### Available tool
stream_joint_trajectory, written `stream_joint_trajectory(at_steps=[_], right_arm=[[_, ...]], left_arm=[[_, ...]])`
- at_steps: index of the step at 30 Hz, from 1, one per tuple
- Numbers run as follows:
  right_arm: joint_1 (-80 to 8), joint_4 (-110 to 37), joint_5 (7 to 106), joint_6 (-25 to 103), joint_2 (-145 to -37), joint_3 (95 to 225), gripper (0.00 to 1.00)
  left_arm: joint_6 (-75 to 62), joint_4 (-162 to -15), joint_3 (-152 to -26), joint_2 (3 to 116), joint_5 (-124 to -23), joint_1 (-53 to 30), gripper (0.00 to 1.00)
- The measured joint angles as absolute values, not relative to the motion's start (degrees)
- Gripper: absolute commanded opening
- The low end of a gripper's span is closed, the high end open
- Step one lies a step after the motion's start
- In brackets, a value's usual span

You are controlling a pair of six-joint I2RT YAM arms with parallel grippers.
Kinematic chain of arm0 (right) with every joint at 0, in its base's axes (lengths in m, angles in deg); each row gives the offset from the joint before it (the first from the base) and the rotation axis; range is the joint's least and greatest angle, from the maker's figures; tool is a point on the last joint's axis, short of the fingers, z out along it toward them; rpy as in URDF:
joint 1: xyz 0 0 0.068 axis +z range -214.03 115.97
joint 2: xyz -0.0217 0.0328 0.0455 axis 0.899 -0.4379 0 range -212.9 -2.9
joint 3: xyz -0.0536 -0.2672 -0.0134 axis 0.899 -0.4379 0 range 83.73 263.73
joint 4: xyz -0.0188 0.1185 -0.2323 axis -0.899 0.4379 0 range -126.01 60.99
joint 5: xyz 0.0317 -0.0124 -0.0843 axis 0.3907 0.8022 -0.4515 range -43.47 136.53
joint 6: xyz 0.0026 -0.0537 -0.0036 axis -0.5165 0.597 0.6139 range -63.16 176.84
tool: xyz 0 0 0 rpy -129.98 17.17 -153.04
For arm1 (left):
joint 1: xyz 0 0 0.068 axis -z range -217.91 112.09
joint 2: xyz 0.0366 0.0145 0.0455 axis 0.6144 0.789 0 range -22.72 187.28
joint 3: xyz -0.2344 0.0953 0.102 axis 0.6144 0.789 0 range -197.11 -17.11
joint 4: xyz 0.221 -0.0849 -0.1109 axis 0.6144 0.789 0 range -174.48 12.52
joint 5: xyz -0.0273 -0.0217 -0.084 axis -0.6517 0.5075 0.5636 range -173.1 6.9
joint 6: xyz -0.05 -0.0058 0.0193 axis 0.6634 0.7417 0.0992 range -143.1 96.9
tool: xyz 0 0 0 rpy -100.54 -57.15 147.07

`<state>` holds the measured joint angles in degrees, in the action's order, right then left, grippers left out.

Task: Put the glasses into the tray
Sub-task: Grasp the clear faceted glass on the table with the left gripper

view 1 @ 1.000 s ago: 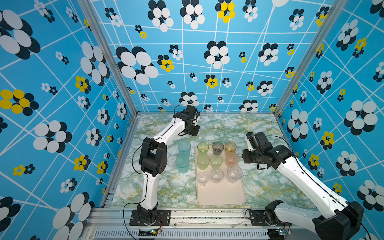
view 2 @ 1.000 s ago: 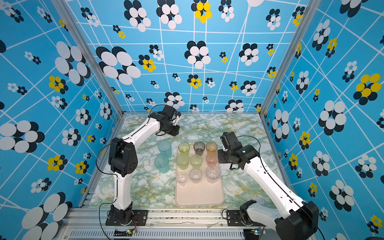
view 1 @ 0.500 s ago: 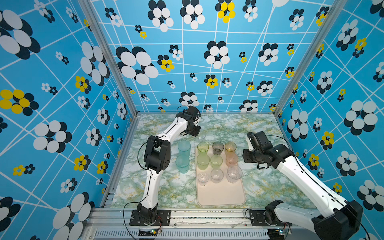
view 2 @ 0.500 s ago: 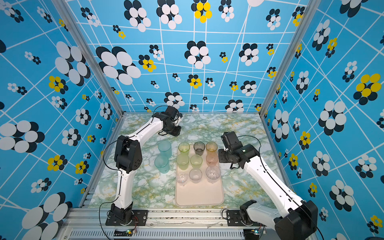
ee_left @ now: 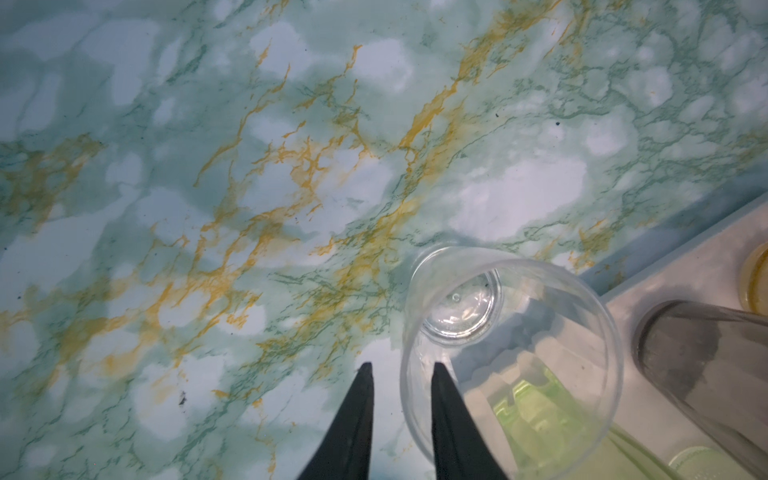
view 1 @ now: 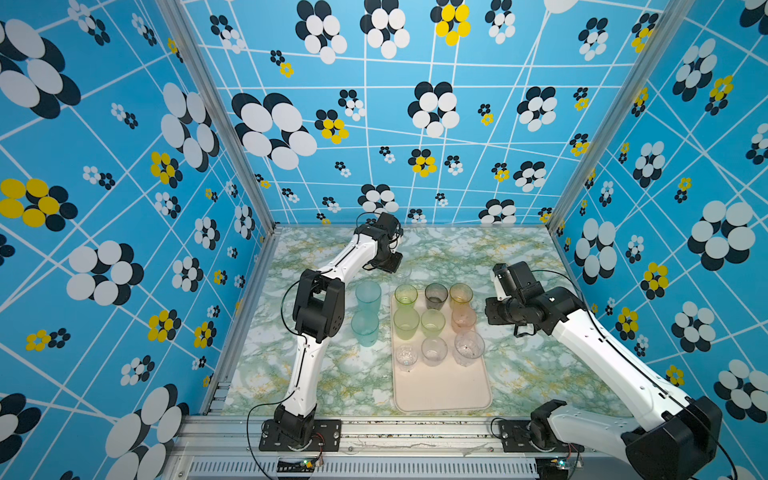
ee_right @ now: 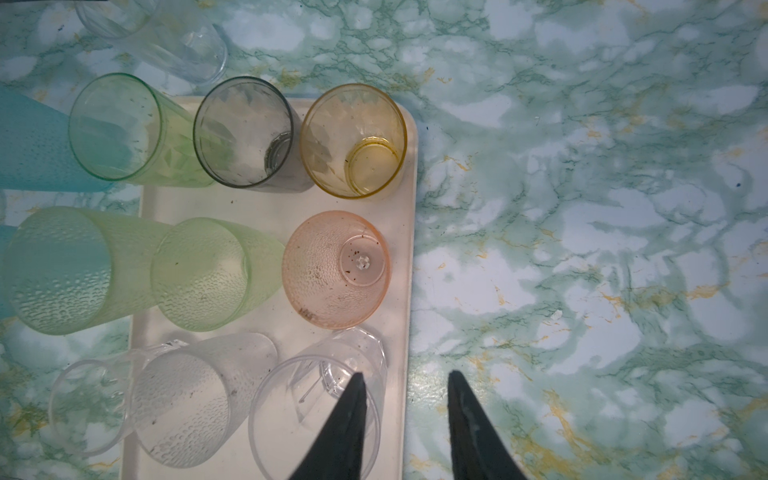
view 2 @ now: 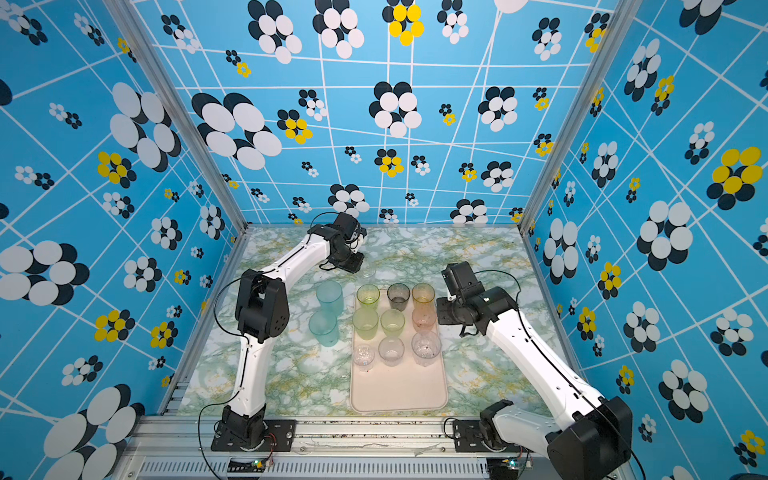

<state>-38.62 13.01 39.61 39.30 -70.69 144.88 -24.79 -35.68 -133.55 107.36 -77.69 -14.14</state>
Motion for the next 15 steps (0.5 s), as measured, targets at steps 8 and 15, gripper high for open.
stream_joint_trajectory(at_steps=[8,15], right_arm=[[-38.69,12.99,39.77,39.5,-70.89,144.88,0.35],[-39.0,12.96,39.81,39.54,-71.02,144.86,0.35]], left_arm=[[-25.31,-34.87,-136.11,108.98,-77.95,-13.75,0.19],[-25.4,-34.37,-137.2,111.08,-77.98,-13.57,0.15]])
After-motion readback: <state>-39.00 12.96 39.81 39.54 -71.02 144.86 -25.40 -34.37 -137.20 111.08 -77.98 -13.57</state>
